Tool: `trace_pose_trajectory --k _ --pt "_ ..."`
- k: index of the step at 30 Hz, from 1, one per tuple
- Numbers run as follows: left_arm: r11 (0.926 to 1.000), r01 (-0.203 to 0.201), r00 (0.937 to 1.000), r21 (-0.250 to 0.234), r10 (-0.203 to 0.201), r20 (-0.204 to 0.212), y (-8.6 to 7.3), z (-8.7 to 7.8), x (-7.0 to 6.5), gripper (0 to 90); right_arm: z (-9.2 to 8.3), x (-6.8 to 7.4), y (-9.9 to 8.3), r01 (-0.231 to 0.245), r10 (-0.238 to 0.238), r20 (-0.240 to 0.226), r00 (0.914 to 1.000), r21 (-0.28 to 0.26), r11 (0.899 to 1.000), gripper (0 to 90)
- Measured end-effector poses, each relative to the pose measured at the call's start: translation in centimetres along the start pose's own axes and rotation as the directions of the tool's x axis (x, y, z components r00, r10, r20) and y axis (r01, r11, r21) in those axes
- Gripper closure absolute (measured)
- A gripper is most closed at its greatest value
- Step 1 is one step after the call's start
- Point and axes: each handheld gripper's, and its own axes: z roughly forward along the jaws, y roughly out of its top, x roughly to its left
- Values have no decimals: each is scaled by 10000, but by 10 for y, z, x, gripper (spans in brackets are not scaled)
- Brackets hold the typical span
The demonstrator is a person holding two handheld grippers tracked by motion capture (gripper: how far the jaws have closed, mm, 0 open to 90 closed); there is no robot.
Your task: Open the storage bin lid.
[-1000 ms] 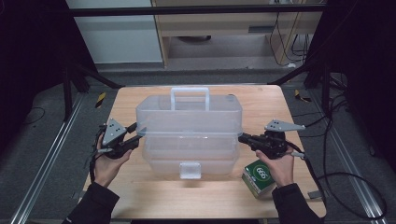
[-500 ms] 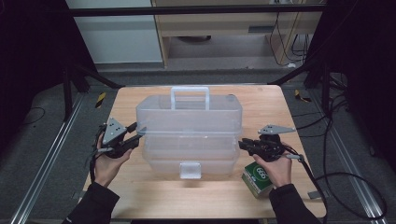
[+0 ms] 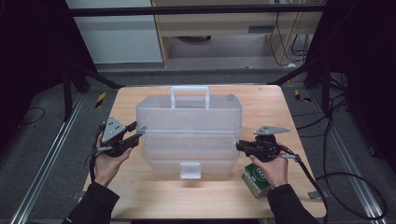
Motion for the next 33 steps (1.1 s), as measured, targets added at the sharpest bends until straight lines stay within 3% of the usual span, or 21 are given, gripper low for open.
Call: trace_pose_trajectory --k 8,18,33 --pt "10000 -33 10000 30 34 -91 5 2 3 646 1 1 -1 -188 188 -1 9998 -9 9998 781" --pt "9999 -158 9993 -5 158 -344 24 5 5 646 1 2 0 -189 189 39 9998 14 9998 783" --pt "9999 121 9981 -62 -125 -597 45 14 14 648 1 3 1 -126 125 83 9999 106 9999 785"
